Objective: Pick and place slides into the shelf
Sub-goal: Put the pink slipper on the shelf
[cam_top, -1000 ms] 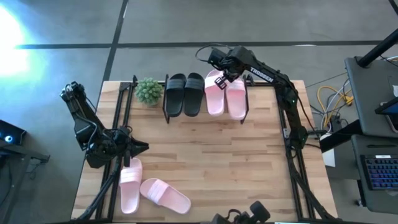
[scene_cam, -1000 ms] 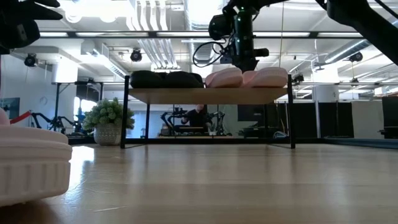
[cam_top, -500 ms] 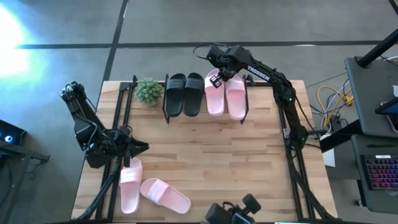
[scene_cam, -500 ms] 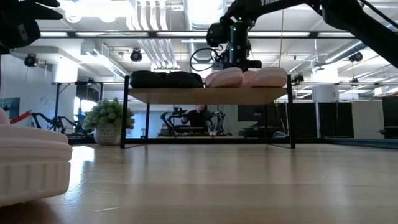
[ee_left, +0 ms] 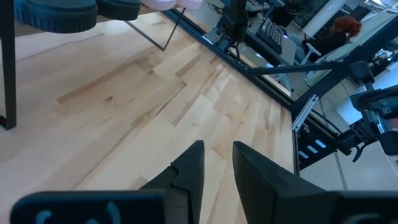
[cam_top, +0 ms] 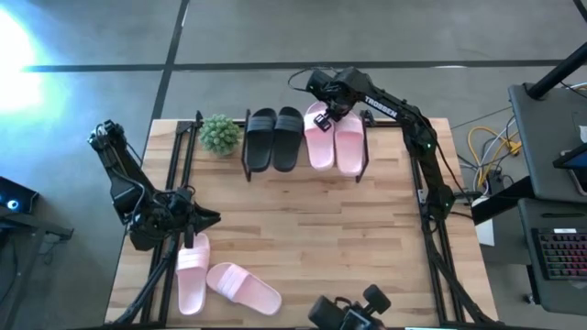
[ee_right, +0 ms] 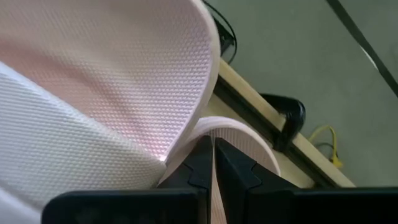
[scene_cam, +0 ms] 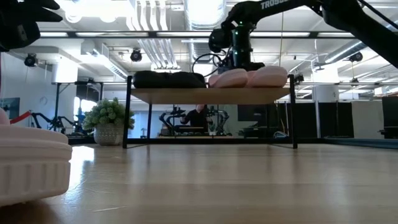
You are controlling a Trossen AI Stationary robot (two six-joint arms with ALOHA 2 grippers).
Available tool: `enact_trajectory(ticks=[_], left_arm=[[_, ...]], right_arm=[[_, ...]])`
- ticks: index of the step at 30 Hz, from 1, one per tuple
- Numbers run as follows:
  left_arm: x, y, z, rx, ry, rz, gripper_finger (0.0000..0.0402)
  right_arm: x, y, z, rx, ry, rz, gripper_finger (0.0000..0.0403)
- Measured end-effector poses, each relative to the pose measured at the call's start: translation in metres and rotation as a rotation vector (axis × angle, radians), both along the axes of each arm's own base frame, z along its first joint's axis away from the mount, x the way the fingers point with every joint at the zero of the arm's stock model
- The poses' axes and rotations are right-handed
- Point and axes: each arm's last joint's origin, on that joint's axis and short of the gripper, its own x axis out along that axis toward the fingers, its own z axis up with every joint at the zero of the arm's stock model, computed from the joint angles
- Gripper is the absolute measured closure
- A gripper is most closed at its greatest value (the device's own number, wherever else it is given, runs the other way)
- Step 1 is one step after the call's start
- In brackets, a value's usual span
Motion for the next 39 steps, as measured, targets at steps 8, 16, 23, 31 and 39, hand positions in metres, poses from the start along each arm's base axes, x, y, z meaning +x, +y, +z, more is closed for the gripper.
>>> enact_trajectory(ticks=[8,16,23,31,39], left_arm=[[0.0,0.0,0.0,0.005,0.0,-0.002,0.0332],[0.0,0.0,0.0,0.006,0.001,-0.003,0.0332],[0.0,0.0,0.0,0.008,0.002,-0.003,0.0332],[0.0,0.001,0.0,0.008,0.002,-0.003,0.0332],[0.0,0.001,0.0,0.009,0.002,-0.003,0.0332]], right_arm=[[-0.008,0.005,0.003,0.004,0.071,-0.081,0.039],[-0.014,0.007,0.017,-0.09,0.049,-0.147,0.039],[-0.013,0.007,0.039,-0.114,-0.104,-0.168,0.039],[-0.003,0.016,0.044,-0.013,-0.206,-0.073,0.039],[0.01,0.038,0.026,0.061,-0.148,0.008,0.039]])
